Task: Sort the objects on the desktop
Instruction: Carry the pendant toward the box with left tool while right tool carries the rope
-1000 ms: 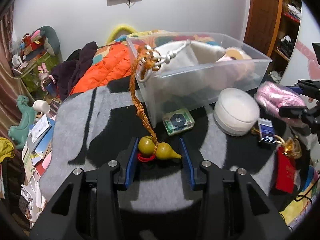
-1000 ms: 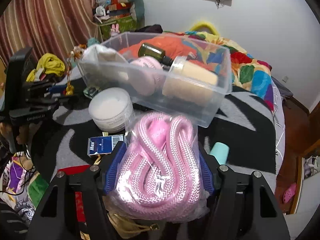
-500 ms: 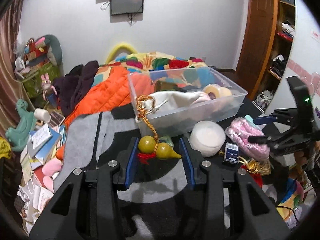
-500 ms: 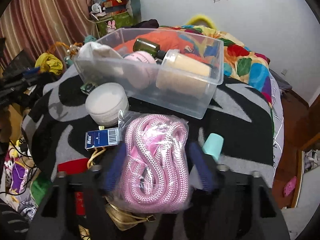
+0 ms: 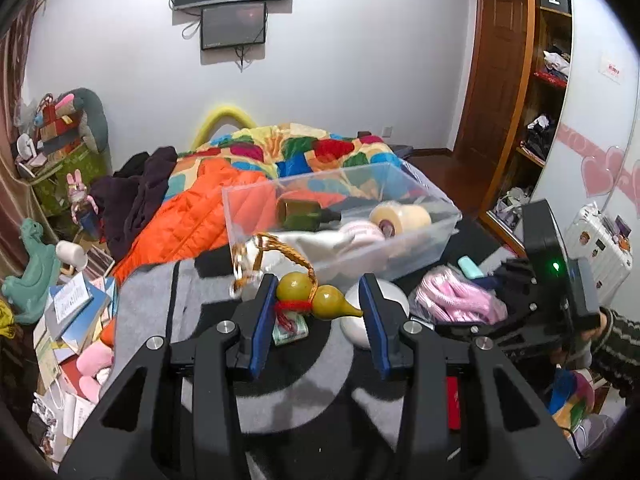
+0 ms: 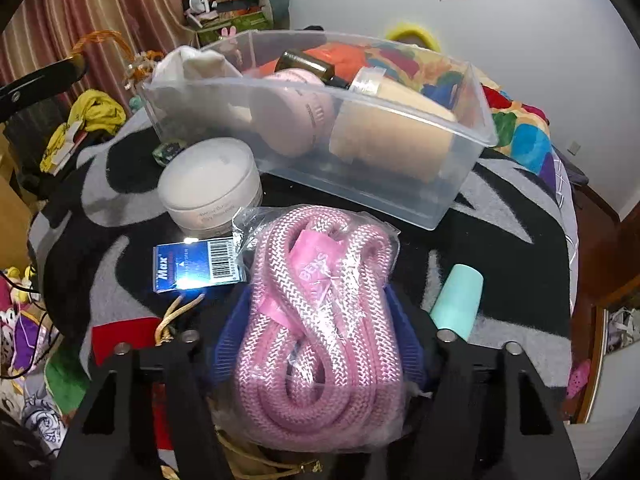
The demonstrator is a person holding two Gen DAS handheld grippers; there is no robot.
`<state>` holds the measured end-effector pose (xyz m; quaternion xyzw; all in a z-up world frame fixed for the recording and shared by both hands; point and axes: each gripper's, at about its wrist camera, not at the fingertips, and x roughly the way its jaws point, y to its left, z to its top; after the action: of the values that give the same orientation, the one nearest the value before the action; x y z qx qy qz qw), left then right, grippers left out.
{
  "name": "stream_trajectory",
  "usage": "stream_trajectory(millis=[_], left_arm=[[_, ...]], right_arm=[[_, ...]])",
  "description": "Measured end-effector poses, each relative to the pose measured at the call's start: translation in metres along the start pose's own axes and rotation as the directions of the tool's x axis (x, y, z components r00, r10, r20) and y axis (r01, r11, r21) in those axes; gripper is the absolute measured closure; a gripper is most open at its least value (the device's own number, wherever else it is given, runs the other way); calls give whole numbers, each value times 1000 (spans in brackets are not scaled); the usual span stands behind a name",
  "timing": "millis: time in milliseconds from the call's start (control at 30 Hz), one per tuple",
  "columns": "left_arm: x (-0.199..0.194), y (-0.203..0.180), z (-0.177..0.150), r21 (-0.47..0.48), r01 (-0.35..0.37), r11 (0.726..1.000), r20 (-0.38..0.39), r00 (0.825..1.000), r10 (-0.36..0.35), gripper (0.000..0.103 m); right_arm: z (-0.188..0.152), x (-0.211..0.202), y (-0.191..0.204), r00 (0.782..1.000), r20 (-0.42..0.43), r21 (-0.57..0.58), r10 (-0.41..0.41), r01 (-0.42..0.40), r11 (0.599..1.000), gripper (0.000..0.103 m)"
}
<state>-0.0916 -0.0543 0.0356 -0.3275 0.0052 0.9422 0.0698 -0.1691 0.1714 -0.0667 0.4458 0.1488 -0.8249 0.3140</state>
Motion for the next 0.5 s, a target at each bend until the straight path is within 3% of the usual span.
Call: stream_trajectory(millis=[233, 500], left_arm=[[0, -11, 28, 39, -5, 999, 27, 1000, 4, 62], [15, -8, 56, 19, 11, 1000, 24, 1000, -12, 62]], right_arm=[[-7, -15, 2, 999, 30, 16, 22, -23, 1000, 48], [11, -58, -11, 987, 155, 70, 49, -60, 996, 49]])
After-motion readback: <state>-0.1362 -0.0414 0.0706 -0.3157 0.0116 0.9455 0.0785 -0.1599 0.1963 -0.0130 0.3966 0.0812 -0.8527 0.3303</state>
